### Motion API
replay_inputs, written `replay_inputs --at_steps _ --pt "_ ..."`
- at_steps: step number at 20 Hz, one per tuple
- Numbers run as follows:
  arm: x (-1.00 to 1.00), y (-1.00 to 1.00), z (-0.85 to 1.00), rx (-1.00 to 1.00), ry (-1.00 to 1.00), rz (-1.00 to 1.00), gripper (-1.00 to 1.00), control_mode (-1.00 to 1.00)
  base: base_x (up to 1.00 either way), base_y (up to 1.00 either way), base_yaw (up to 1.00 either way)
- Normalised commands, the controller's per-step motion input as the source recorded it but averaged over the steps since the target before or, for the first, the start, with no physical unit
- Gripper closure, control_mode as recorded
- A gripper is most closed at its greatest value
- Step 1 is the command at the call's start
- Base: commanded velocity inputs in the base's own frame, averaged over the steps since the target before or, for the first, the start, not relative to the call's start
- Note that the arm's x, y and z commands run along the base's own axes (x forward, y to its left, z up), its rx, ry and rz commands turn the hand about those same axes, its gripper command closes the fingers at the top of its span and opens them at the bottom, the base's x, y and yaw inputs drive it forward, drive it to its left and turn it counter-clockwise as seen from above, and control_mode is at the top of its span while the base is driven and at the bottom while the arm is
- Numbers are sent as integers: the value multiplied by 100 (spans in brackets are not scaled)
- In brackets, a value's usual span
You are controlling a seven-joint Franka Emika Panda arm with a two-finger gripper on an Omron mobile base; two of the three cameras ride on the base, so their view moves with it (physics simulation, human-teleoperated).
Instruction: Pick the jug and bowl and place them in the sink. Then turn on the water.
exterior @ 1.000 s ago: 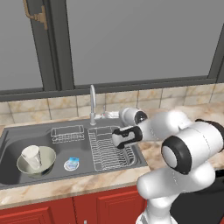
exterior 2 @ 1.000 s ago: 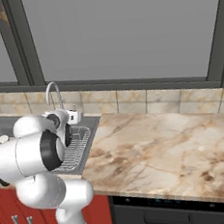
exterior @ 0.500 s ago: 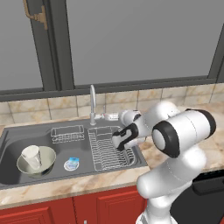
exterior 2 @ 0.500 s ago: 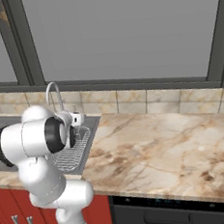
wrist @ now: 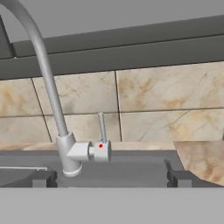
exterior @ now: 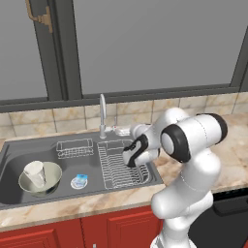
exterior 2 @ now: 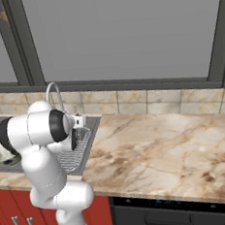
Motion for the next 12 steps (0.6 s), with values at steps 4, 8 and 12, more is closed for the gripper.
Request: replay_inputs --at_steps 4,8,12 --pt "23 22 -1 -2 -1 -6 -100 -100 0 0 0" --pt "21 23 0 0 0 -5 -100 -100 0 0 0" --pt "20 34 0 0 0 -3 -100 -100 0 0 0"
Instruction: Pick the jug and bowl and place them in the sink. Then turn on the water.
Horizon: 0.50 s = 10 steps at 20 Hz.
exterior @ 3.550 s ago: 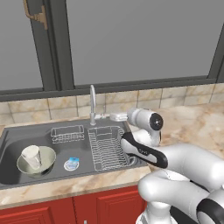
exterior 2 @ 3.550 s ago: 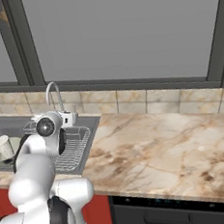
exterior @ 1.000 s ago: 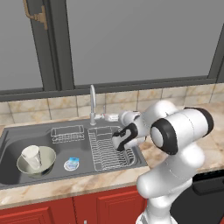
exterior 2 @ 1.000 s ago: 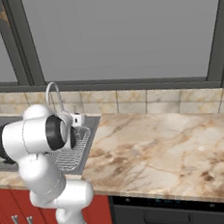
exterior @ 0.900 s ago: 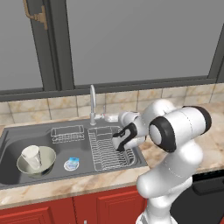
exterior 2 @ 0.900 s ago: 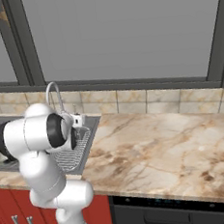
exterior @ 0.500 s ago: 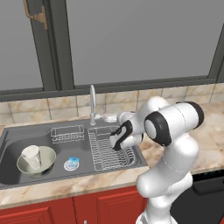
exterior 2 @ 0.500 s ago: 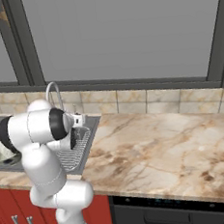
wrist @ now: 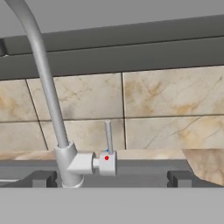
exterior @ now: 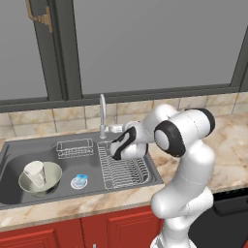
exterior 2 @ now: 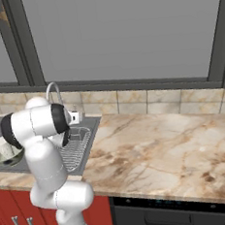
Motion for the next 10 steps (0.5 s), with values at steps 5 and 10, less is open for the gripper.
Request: replay_inputs --at_steps 5,10 --pt "17 10 0 0 -1 0 -100 -100 0 0 0" --pt "11 -1 0 0 -4 0 -100 -100 0 0 0"
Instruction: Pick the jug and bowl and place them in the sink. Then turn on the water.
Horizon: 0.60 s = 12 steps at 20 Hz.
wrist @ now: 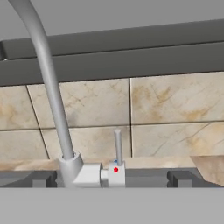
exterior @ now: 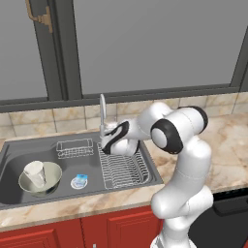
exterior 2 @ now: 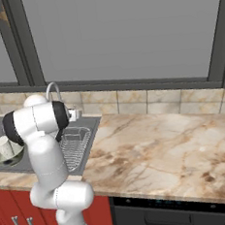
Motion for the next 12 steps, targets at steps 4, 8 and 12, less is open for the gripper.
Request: replay_inputs --at_steps 4,8,12 --pt "12 -2 -1 0 -2 0 -100 -100 0 0 0" --pt "13 -6 -7 0 -2 0 -100 -100 0 0 0" --pt "6 -18 -13 0 -2 0 -100 -100 0 0 0"
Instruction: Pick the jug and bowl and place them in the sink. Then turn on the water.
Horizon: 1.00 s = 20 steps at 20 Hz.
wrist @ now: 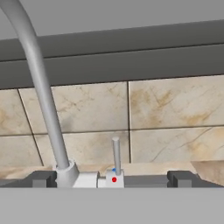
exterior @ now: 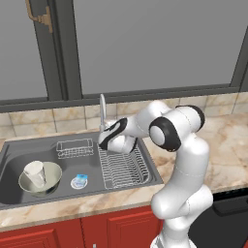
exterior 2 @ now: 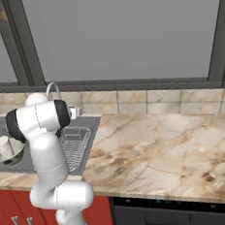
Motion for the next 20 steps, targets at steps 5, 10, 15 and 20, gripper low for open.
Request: replay_inputs --at_steps 5,10,15,20 --pt "7 -14 -15 0 -1 1 -100 -100 0 0 0" --pt "16 0 -11 0 0 0 -100 -100 0 0 0" --pt "25 0 -6 0 0 0 -100 -100 0 0 0" --pt "12 0 -7 0 0 0 -100 -100 0 0 0"
